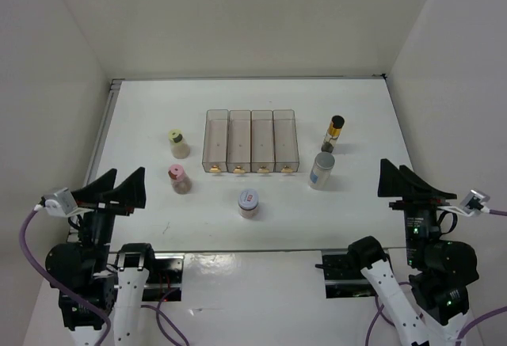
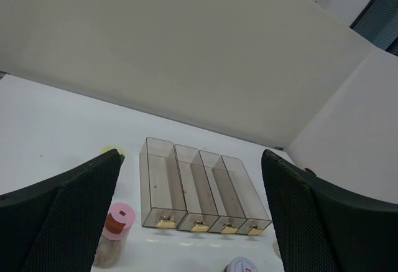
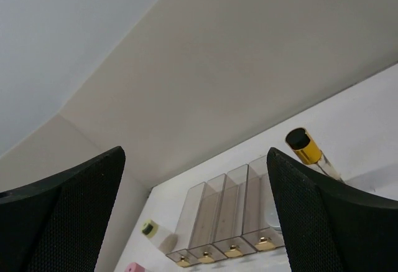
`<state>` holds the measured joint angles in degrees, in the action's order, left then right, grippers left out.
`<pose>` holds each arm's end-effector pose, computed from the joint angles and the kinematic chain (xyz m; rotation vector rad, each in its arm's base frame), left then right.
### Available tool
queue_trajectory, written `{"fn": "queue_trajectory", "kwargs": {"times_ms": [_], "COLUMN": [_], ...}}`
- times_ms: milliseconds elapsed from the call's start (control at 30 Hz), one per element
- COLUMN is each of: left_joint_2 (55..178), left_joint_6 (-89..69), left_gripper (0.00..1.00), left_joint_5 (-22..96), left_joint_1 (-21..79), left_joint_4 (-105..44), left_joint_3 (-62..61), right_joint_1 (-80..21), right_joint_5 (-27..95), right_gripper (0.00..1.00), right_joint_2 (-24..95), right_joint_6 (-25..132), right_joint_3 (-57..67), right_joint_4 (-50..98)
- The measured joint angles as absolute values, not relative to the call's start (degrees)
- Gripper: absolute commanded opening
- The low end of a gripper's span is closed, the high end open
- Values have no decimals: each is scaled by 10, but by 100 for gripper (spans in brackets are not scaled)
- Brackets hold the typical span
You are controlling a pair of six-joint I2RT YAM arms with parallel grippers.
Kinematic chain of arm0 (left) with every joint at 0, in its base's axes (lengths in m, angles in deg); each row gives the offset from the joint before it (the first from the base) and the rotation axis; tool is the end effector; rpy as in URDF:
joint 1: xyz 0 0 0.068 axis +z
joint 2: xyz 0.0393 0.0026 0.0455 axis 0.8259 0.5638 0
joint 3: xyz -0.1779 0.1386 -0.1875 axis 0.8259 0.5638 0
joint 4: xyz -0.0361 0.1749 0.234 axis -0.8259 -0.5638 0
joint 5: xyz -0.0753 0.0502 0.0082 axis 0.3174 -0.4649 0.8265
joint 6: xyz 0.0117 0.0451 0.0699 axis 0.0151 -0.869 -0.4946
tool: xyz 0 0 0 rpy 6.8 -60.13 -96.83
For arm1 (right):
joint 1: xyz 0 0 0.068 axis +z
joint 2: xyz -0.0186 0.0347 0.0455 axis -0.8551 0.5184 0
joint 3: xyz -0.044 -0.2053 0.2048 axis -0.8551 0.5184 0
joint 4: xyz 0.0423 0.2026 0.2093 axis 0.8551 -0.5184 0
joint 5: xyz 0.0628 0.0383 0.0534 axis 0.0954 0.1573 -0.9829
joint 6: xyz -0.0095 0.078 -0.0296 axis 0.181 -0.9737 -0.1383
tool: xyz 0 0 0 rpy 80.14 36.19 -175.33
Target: Organize the condiment bottles
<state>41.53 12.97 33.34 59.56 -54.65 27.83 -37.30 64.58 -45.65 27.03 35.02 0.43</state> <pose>0.0330 -0.0040 0.4067 -0.3296 1.1631 -0.5246 0.0290 -0.0197 0.4088 0.4845 1.1483 0.5912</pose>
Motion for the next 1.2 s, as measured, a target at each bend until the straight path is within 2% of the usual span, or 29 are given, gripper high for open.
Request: {"fn": "queue_trajectory", "kwargs": {"times_ms": [233,367,533,733,900,1000,1200], "left_joint_2": [415,435,535,751,1008,1144,1292], "left_joint_6": [130,124,85,45,20,5,-19], "left_gripper": [99,99,99,99,99,99,99], "left_joint_5": [340,352,374,373,368,357,303], "left_joint_1": [596,596,595,591,591,587,553], "left_joint_4": [-554,-563,-569,-602,-644,-674,-747], "left_joint_3": [282,272,224,94,-19,-65,-134], "right_joint_1": [-373,-373,-373,-373,-373,-373,-371], "right_joint_5": [639,590,534,537,547,540,527], "right_gripper": [99,99,99,99,99,99,99], "right_joint_2": [-439,-358,-241,-108,94,186,271], "right_joint_6": [298,350,403,439,456,463,467], "right_joint_3": [350,342,320,226,75,26,-6], "right_joint_4": [-1,26,47,60,47,37,-5]}}
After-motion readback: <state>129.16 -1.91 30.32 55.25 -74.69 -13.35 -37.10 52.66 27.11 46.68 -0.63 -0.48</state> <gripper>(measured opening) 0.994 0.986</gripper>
